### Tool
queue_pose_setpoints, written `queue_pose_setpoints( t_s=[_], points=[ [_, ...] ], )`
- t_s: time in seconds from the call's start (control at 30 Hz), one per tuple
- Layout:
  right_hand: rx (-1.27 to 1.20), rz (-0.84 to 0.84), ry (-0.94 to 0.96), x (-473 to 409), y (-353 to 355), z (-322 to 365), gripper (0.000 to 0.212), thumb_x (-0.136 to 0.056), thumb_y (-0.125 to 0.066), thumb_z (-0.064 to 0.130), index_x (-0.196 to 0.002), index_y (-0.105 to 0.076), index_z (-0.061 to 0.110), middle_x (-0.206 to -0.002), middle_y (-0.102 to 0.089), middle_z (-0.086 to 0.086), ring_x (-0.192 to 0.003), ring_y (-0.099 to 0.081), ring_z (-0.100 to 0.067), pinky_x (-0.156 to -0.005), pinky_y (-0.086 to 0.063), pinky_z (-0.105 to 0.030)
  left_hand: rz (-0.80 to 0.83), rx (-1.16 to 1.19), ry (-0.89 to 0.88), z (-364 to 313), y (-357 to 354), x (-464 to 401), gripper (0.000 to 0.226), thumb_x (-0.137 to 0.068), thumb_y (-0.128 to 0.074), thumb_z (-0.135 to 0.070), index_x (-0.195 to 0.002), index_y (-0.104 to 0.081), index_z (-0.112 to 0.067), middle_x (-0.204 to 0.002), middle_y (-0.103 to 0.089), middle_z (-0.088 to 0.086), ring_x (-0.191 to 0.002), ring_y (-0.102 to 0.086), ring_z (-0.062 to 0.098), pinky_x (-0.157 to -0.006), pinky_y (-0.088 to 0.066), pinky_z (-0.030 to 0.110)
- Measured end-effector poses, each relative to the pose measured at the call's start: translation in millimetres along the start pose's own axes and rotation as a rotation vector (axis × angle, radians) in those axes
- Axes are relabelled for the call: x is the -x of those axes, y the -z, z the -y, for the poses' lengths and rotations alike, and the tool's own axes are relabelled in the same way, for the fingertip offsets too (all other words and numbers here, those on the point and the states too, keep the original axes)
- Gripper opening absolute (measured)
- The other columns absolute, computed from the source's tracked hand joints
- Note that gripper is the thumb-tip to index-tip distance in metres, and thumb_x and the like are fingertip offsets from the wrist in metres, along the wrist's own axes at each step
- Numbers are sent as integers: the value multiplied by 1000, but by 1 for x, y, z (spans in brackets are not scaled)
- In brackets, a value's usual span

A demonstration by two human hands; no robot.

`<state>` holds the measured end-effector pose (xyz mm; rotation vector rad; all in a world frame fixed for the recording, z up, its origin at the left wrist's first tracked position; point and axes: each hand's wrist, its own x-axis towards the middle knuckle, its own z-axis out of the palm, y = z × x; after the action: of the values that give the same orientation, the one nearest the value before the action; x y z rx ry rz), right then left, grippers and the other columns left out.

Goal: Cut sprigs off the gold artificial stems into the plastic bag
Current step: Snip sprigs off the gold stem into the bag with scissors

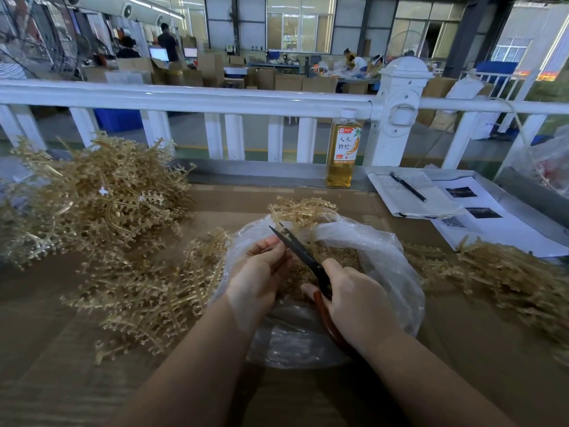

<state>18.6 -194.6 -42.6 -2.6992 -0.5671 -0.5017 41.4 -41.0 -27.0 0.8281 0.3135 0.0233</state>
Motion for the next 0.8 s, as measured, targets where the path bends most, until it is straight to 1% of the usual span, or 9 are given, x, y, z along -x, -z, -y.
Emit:
queue_pose_setpoints(
  t_s=[0.1,0.17,0.27,0.43,0.47,0.57,0.63,0.7,0.8],
  points=[
    [2,9,-11,-1,0,-1,40,-93,-38,61,-110,-47,26,-90,-61,3,-83,-59,-15,-67,-41,-22,4,-82,-105,0,-1,2,20,-87,-54,9,-76,-61,-6,-69,-69,6,-63,-68,13,-56,-55,20],
    [13,24,-13,-1,0,-2,40,-92,-37,62,-109,-46,26,-89,-58,4,-83,-59,-15,-66,-40,-22,-7,-160,-164,-2,-2,2,22,-84,-54,14,-77,-62,-5,-69,-69,7,-67,-69,18,-60,-56,23],
    [13,44,-17,-1,0,-3,39,-92,-36,63,-107,-45,27,-87,-57,5,-82,-58,-15,-64,-36,-23,-19,-227,-230,-6,-4,2,29,-80,-49,21,-78,-63,-5,-71,-68,12,-69,-69,23,-58,-55,26],
    [0,51,-4,1,3,-3,34,-91,-39,62,-96,-40,29,-79,-48,8,-71,-47,-12,-62,-32,-23,0,-241,-270,-8,-3,6,19,-85,-54,13,-76,-62,-1,-74,-67,13,-71,-68,22,-69,-58,29],
    [1,51,-4,1,3,-3,33,-91,-39,62,-95,-39,29,-78,-48,8,-72,-48,-12,-62,-32,-23,-8,-266,-296,-8,-2,7,16,-86,-56,11,-78,-62,-1,-74,-67,12,-70,-67,21,-68,-58,29],
    [5,53,-3,1,3,-3,33,-91,-40,62,-97,-41,29,-79,-48,9,-73,-49,-12,-62,-31,-24,-40,-336,-350,-9,-2,8,13,-86,-57,11,-84,-57,-2,-76,-64,11,-60,-66,11,-56,-56,20],
    [15,56,-4,1,3,-3,35,-91,-39,62,-101,-43,29,-80,-49,9,-74,-49,-12,-62,-31,-23,-61,-253,-300,-10,-2,7,20,-85,-55,14,-86,-51,-6,-80,-62,13,-59,-67,13,-51,-54,20],
    [12,56,-4,2,3,-3,36,-91,-39,62,-103,-44,28,-82,-50,8,-78,-53,-13,-62,-33,-23,-99,-96,-167,-11,-2,3,26,-86,-54,14,-83,-47,-11,-85,-61,14,-67,-67,19,-53,-57,24],
    [5,42,-10,4,4,-2,36,-92,-39,62,-105,-45,29,-83,-50,8,-82,-56,-14,-64,-36,-23,-140,8,-21,-11,1,-3,27,-86,-55,12,-78,-47,-12,-77,-61,11,-69,-64,19,-54,-57,25]
  ],
)
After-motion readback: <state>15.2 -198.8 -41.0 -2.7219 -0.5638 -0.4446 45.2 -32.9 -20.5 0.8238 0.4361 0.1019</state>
